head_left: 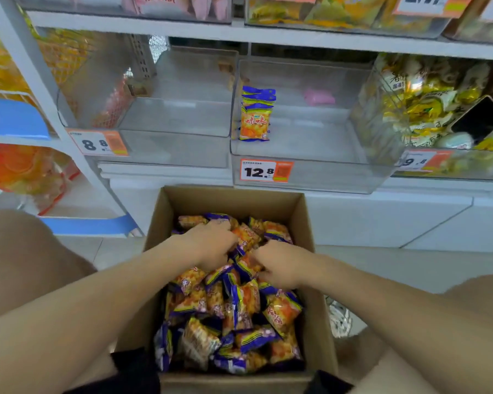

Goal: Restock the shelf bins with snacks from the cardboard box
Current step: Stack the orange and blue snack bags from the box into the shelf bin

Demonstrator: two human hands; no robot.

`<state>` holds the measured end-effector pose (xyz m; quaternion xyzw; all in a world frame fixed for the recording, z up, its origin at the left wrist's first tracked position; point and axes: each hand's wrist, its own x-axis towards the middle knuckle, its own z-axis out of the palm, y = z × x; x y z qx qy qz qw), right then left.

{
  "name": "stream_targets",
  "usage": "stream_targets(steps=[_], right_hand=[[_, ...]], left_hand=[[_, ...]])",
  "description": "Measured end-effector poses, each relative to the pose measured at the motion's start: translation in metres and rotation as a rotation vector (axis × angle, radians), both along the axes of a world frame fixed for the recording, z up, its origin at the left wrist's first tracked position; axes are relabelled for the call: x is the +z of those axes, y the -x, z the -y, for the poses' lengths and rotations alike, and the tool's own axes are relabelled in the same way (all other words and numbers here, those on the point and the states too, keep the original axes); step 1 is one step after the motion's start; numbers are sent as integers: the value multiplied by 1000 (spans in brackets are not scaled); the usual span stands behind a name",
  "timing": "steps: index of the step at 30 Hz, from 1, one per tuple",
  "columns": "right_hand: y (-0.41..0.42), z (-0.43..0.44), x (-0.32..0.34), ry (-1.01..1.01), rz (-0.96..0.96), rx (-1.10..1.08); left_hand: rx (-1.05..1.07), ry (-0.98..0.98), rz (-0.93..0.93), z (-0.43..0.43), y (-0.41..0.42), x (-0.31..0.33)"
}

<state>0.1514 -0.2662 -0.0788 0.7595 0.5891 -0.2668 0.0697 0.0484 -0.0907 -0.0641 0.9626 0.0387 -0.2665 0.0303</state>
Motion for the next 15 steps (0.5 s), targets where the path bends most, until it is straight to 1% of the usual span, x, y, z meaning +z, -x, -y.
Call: stream_targets(steps=[2,4,5,7,10,11,13,15], right_hand=[[10,0,-15,-46,-107,-5],[19,0,-27,-45,-179,31],[22,1,-34,-15,-184,61],[27,2,-43,32,-154,135],[28,-2,-48,39,-30,260],[26,-4,-43,42,-27,274],[21,-10,-32,56,-115,219],[12,-14,-19,-4,-212,65]], left_hand=[[45,-66,-24,-3,0,-15],[180,-33,-58,-8,0,-23],[245,6,-70,-11,0,-25],[298,67,-88,-17,-1,-26],[301,62,12,-26,-4,-28],[306,55,31,-30,-5,-29],[331,59,31,-37,-5,-36],[349,51,12,-41,-4,-40]])
